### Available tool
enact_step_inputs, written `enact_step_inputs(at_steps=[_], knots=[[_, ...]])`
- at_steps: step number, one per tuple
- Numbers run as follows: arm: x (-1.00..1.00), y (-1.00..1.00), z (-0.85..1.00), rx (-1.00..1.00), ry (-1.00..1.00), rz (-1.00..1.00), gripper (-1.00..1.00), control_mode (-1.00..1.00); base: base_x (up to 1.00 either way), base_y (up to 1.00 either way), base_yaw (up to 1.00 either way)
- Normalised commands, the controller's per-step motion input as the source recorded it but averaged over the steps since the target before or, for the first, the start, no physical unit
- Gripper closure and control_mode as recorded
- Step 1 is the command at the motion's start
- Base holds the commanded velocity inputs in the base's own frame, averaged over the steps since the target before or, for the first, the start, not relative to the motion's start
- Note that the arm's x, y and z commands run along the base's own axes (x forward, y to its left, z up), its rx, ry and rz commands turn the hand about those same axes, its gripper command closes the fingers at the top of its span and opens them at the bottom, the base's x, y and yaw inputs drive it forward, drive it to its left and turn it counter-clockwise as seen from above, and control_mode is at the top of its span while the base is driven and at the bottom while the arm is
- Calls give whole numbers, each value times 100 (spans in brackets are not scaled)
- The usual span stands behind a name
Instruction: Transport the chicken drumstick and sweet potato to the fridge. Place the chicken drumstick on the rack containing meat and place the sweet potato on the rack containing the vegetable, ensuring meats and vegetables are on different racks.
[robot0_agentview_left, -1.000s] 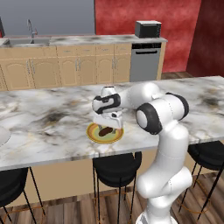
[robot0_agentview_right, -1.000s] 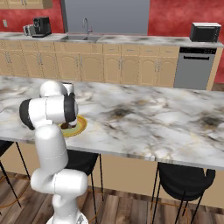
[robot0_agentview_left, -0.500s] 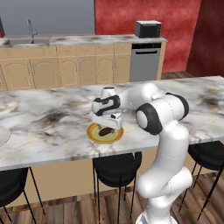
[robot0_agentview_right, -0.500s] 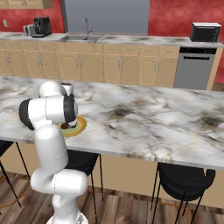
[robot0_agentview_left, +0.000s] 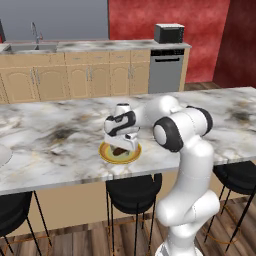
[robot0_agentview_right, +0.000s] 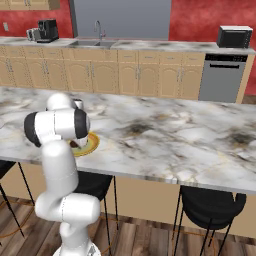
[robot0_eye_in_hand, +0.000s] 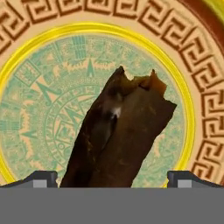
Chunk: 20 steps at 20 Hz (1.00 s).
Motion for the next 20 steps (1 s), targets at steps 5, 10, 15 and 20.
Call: enact_step_inputs(at_steps=[5,10,15,20], knots=[[3,0,-31,0,4,0,-100,-100,0,0,0],[7,0,-32,0,0,0,-100,-100,0,0,0],[1,2,-24,1,0,0,100,-100,0,0,0],[0,0,-8,0,0,0,100,-100,0,0,0]])
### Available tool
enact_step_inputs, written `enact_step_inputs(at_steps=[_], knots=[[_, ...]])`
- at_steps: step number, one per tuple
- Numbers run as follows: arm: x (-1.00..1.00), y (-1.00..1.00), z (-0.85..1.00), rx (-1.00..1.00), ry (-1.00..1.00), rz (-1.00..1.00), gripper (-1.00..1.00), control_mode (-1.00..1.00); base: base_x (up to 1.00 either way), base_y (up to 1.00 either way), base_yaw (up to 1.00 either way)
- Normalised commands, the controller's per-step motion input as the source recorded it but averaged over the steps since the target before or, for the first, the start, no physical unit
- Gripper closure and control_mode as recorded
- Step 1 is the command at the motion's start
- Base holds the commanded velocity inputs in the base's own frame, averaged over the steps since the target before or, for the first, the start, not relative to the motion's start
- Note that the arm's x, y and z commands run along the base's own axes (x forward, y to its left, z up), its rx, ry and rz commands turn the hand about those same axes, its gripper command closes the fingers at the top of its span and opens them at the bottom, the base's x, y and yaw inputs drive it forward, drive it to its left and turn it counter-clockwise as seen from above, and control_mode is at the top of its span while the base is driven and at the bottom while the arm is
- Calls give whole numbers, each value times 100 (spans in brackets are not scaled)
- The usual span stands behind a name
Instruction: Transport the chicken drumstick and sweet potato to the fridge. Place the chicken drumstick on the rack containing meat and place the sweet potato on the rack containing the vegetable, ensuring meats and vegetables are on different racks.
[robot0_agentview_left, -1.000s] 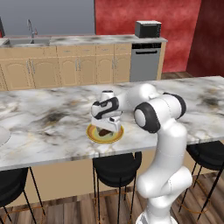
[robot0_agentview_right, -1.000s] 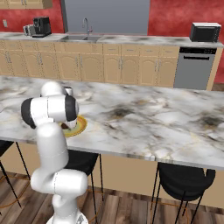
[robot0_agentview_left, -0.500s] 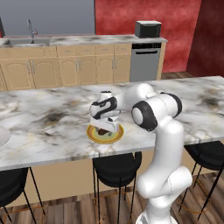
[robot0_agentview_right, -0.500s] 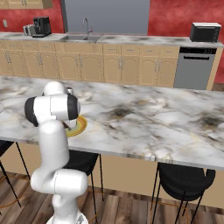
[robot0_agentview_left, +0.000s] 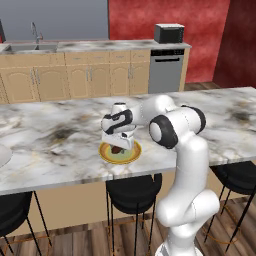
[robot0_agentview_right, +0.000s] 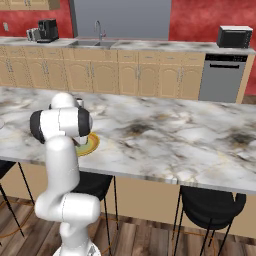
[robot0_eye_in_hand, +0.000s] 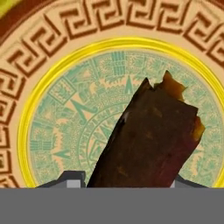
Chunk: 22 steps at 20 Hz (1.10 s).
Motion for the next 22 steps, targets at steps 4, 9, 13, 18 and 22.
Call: enact_step_inputs(at_steps=[4,9,13,18,22], knots=[[-4,0,0,0,0,0,100,-100,0,0,0],[-63,-6,38,0,-16,0,100,-100,0,0,0],[-74,-34,91,-2,-21,20,100,-100,0,0,0],[-59,-66,83,-6,-6,43,100,-100,0,0,0],[-51,-85,69,-9,0,57,100,-100,0,0,0]])
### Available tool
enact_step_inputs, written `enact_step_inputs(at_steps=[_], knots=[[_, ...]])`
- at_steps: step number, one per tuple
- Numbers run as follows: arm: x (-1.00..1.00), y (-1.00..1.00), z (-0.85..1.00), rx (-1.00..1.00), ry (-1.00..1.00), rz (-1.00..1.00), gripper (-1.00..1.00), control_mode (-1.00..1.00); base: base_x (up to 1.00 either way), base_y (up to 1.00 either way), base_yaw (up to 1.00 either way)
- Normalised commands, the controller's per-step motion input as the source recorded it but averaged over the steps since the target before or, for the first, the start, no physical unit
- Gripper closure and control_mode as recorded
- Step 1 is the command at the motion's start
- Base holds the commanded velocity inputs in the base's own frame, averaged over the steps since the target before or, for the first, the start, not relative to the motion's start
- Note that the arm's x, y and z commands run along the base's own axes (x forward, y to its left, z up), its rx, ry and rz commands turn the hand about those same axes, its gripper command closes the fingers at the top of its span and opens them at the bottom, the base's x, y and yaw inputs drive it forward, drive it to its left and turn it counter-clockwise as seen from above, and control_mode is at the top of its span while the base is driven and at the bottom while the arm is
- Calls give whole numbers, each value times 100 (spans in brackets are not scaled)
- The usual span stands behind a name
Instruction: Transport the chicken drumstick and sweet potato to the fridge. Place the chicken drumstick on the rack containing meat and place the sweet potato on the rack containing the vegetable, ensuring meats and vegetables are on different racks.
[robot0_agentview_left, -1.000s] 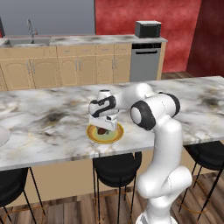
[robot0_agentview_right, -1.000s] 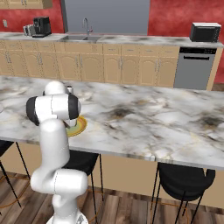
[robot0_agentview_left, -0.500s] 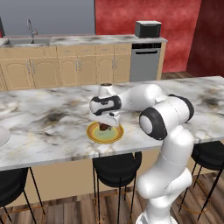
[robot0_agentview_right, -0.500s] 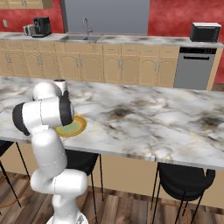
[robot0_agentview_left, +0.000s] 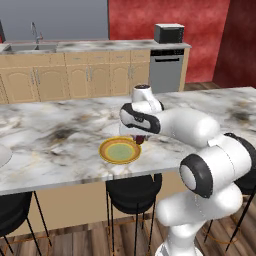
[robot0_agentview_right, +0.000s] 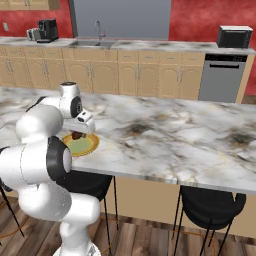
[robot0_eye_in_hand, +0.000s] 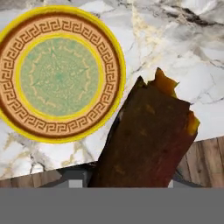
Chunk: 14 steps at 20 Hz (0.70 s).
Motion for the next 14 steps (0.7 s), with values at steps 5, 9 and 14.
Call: enact_step_inputs(at_steps=[5,9,14], knots=[[-52,-89,68,-5,-3,50,100,-100,0,0,0],[-77,-54,54,-1,-25,12,100,-100,0,0,0],[-70,-1,44,0,-45,0,100,-100,0,0,0]])
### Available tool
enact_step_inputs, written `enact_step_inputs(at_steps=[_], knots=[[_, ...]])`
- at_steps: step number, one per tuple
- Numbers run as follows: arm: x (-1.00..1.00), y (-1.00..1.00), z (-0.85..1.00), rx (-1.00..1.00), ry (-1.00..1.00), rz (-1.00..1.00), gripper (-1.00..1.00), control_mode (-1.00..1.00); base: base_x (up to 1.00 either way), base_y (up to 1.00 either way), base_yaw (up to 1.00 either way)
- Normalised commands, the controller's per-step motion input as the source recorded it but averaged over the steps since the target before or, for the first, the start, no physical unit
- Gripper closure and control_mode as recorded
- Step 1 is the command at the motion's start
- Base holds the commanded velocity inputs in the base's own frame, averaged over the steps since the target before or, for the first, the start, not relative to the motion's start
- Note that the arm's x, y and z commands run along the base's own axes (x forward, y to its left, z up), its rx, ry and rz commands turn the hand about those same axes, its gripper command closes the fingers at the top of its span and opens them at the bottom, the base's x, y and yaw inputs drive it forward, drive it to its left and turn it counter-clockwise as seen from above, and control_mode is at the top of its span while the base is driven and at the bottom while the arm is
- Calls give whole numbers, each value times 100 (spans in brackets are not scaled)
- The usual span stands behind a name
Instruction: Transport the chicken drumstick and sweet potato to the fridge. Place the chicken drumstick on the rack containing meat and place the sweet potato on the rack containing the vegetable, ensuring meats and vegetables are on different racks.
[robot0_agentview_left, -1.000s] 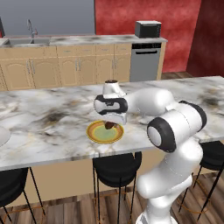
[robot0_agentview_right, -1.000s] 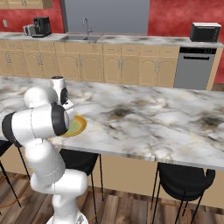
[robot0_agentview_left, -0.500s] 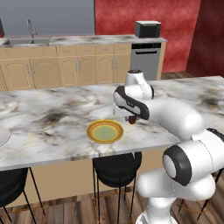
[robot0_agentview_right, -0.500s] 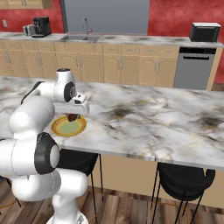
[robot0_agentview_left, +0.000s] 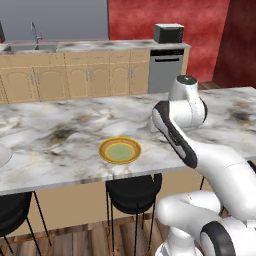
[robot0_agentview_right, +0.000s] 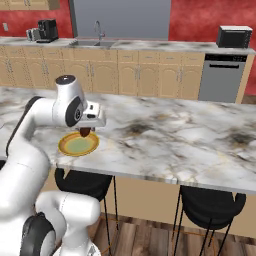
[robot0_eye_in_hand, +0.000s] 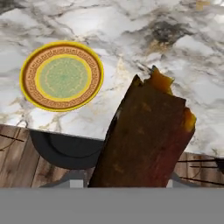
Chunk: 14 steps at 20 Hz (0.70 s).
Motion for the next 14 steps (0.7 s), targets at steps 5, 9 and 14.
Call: enact_step_inputs(at_steps=[5,9,14], knots=[[-84,-1,68,0,-36,0,100,-100,0,0,0],[-90,-22,79,6,-14,0,100,-100,0,0,0],[-95,-24,89,11,-11,0,100,-100,0,0,0]])
